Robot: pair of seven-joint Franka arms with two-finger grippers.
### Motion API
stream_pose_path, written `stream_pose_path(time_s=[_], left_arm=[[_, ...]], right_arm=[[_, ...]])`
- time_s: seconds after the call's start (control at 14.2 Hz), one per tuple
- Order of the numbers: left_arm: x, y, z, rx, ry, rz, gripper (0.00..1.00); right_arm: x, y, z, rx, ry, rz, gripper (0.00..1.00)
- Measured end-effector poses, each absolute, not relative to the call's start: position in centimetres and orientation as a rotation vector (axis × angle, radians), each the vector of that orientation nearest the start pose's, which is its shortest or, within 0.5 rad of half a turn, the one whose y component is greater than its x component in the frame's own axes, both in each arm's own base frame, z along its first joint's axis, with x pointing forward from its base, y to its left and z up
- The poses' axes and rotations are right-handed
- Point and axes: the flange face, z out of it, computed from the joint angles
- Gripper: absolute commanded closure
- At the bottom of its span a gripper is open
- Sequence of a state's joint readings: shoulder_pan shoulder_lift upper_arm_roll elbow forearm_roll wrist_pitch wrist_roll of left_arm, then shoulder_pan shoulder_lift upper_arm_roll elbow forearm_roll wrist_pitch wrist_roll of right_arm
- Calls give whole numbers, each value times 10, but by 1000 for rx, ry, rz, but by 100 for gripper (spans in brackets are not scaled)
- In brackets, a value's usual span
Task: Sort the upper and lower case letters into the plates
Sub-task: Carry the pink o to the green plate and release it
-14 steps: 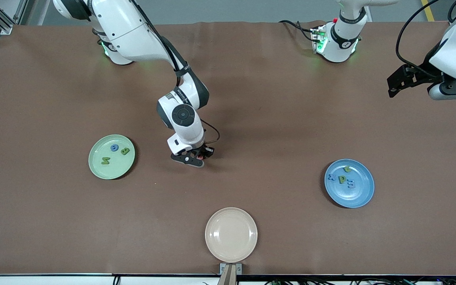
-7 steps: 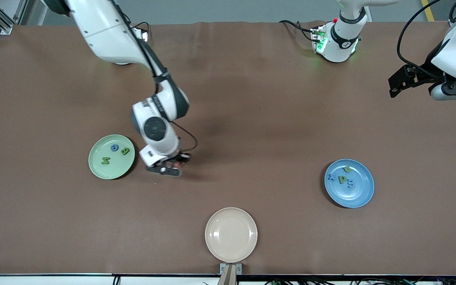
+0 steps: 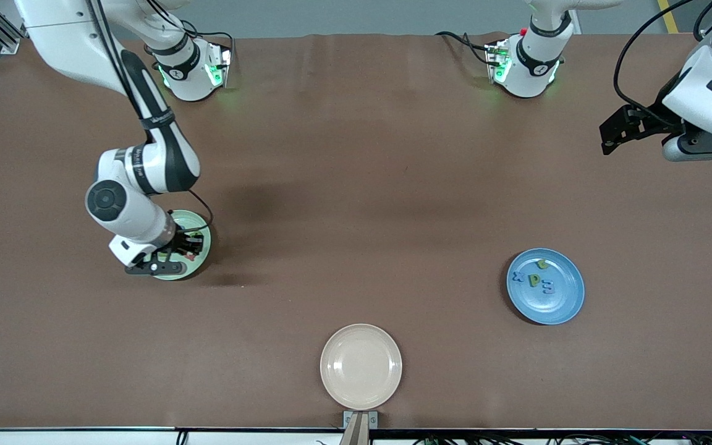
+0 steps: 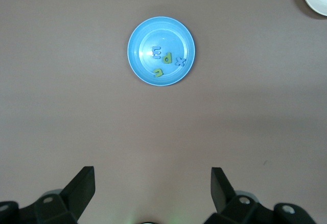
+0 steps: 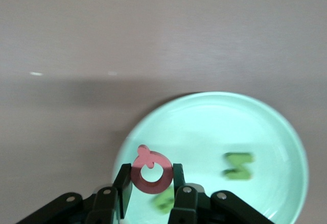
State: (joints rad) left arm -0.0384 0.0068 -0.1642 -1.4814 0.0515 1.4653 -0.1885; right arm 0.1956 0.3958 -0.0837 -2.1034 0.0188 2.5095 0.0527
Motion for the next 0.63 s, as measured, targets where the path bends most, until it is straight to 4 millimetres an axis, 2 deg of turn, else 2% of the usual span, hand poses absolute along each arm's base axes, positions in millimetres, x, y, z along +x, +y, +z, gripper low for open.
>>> stream_pose_path(time_s=[0.14, 0.21, 0.28, 0.35, 0.42, 0.63], left_arm=[[535, -109, 654, -3088, 28, 19, 0], [535, -110, 654, -3088, 31, 19, 0], [535, -111, 654, -3088, 32, 19, 0], [535, -110, 654, -3088, 32, 19, 0], [535, -110, 654, -3088, 31, 19, 0], [535, -110, 654, -3088, 34, 19, 0]], right_arm=[[565, 38, 207, -3161, -101, -61, 100], [561, 34, 201, -3162, -104, -57, 99], [558, 35, 198, -3161, -108, -50, 89], [558, 38, 198, -3159, -115, -49, 48], [558, 40, 198, -3157, -120, -47, 0], [560, 41, 200, -3156, -121, -48, 0]])
